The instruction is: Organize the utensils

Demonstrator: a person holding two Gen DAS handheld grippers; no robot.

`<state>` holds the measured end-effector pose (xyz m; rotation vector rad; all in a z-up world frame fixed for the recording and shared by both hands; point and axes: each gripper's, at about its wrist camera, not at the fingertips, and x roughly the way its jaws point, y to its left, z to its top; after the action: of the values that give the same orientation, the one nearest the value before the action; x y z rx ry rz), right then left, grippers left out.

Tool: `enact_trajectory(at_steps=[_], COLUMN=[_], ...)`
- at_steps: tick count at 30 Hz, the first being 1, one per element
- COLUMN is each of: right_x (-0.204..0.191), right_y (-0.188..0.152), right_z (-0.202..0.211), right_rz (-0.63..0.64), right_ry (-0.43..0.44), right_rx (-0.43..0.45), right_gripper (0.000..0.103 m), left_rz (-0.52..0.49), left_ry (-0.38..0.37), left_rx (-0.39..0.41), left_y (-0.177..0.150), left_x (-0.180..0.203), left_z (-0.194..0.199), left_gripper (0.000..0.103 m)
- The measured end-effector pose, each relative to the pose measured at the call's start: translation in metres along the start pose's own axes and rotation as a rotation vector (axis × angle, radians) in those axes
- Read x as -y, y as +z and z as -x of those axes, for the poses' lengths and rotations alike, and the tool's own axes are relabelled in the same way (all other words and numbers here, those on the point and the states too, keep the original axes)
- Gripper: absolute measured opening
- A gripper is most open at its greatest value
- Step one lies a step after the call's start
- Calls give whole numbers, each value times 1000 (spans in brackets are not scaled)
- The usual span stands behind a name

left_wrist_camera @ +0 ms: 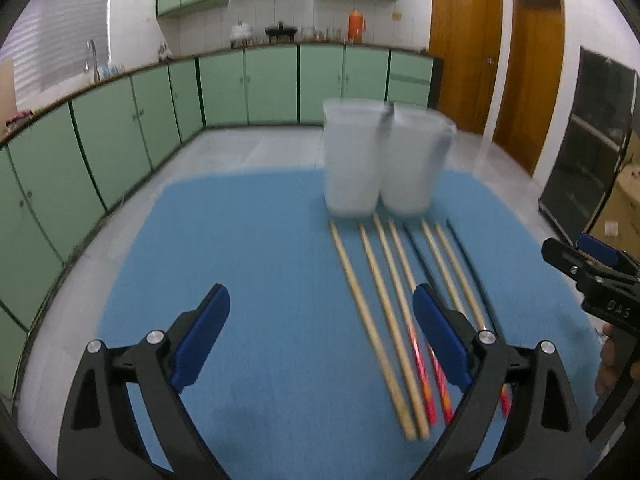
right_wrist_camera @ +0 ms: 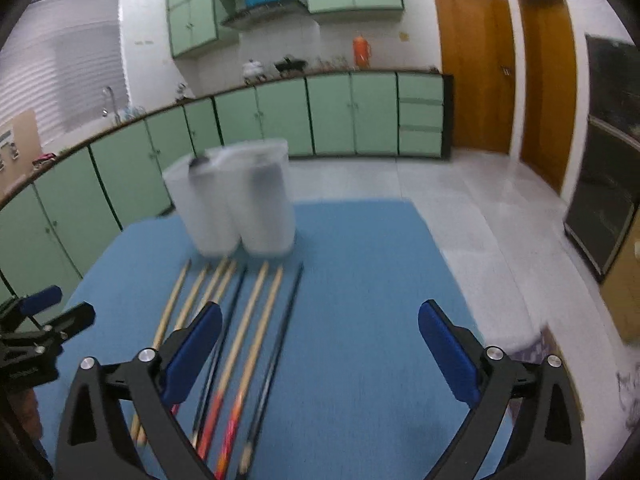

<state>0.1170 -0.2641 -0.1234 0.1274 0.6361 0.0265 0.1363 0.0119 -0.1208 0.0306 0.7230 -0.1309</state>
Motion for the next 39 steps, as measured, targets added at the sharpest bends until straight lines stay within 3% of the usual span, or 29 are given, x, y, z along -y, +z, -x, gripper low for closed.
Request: enact_trajectory(at_steps=[4,8,12,21,30,35,39], right_x=[4,-1,-14,-30,-29,-32,-36], right_y=[-27,-47,-51,-52,-51,-51,-51], right_z=[9,7,-4,-28,-31,-31,-31], right_rz=[-40,7,22,48,71,86,109], right_ry=[-15,-41,20,59,55,46,47], right_rx=[-83,-138,-193,-267,-269,-265,-264], right_gripper=[88,62,44,32,28,26,17], left_rz=[3,18,22,22,64,22,41], left_ry=[16,26,26,1,7,39,52], left_rx=[-55,-85,-103,-147,-203,-219,-217], left_y=[-26,-45,-49,-37,-33,-34,-32], left_x=[3,1,1,17,18,28,24], left_z=[0,0,-5,-27,-49,-55,-55], left_gripper=[90,90,90,81,74,74,54])
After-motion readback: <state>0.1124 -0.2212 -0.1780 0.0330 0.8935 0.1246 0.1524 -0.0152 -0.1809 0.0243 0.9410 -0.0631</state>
